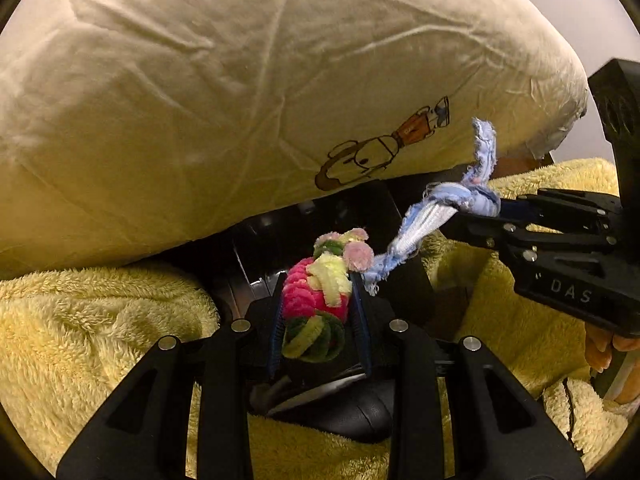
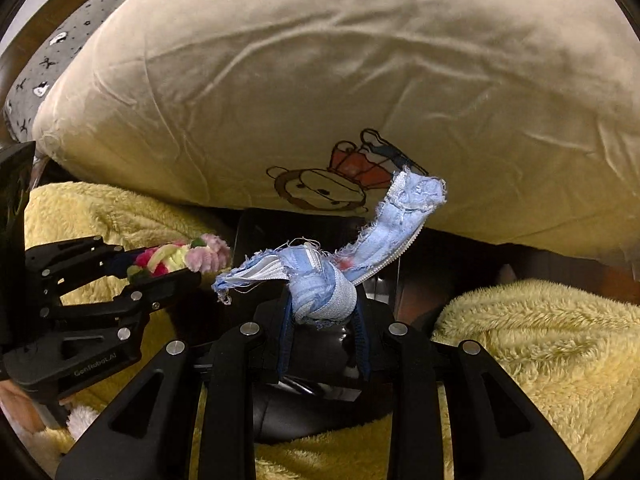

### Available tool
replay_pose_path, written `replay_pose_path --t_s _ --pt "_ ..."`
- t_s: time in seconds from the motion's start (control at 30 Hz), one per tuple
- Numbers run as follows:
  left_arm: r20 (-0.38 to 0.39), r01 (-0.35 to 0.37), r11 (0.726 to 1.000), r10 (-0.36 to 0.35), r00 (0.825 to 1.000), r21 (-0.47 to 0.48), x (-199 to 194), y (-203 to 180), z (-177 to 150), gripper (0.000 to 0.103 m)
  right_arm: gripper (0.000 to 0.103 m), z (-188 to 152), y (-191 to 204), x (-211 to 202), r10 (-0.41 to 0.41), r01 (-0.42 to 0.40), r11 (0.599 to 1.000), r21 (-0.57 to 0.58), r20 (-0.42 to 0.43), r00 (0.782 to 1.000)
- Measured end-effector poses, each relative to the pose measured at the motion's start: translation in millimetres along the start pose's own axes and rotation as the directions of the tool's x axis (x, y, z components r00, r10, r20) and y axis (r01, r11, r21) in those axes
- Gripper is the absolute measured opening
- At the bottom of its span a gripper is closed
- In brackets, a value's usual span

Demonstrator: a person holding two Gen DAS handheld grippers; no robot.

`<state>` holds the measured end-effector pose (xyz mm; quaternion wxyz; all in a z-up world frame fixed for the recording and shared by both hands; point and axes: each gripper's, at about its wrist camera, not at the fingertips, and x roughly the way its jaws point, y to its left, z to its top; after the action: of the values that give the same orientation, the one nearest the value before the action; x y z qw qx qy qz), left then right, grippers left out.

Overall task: Collect trash
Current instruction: 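Carry the toy and cloth down into the bin and open both tools, then grasp the large green bottle with the left tool while the right tool grasps the white-yellow tube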

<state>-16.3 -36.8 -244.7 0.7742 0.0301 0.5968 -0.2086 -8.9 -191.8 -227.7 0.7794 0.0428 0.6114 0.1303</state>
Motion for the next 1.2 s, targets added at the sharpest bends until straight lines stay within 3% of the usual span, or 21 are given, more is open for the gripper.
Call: replay_pose_path --t_s 0.1,0.13,0.2,0.43,0.57,0.7,0.83,1.0,1.2 --pt "-0.006 0.001 1.000 -0.001 1.000 0.004 3 -1 0 0.034 0.034 4 -4 -1 0.004 -0.004 1.000 0.017 0.000 1.000" --pt "-0.006 -0.002 1.000 0.002 1.000 0.003 2 -1 0 0.041 0.037 5 -5 -1 0.007 -0.007 1.000 0.021 0.002 1.000" --pt "-0.004 -0.005 1.000 0.005 1.000 0.003 3 0 0 0.046 0.052 7 -6 -5 0.020 -0.020 0.999 0.025 0.015 1.000" --pt "0.027 -0.018 1.000 0.018 0.999 0.004 -13 0 6 0.057 0.057 16 -8 -24 0.030 -0.031 0.999 0.026 0.061 0.998" --pt "0.088 -0.033 0.999 0.033 0.996 0.004 -36 3 15 0.067 0.066 27 -12 -51 0.011 -0.015 1.000 0.026 0.155 0.988" --pt "0.195 -0.060 0.998 0.058 0.979 0.001 -71 8 34 0.075 0.076 44 -19 -91 -0.048 0.043 0.999 0.021 0.295 0.954" --pt "0.287 -0.099 0.995 0.095 0.953 -0.001 -98 10 55 0.082 0.076 68 -33 -118 -0.100 0.092 0.995 0.038 0.381 0.919" --pt "0.364 -0.116 0.993 0.114 0.924 -0.014 -113 11 92 0.088 0.076 106 -60 -133 -0.186 0.161 0.982 0.095 0.437 0.880" --pt "0.406 -0.106 0.994 0.105 0.908 -0.020 -112 2 139 0.094 0.076 151 -83 -130 -0.262 0.223 0.965 0.139 0.435 0.862"
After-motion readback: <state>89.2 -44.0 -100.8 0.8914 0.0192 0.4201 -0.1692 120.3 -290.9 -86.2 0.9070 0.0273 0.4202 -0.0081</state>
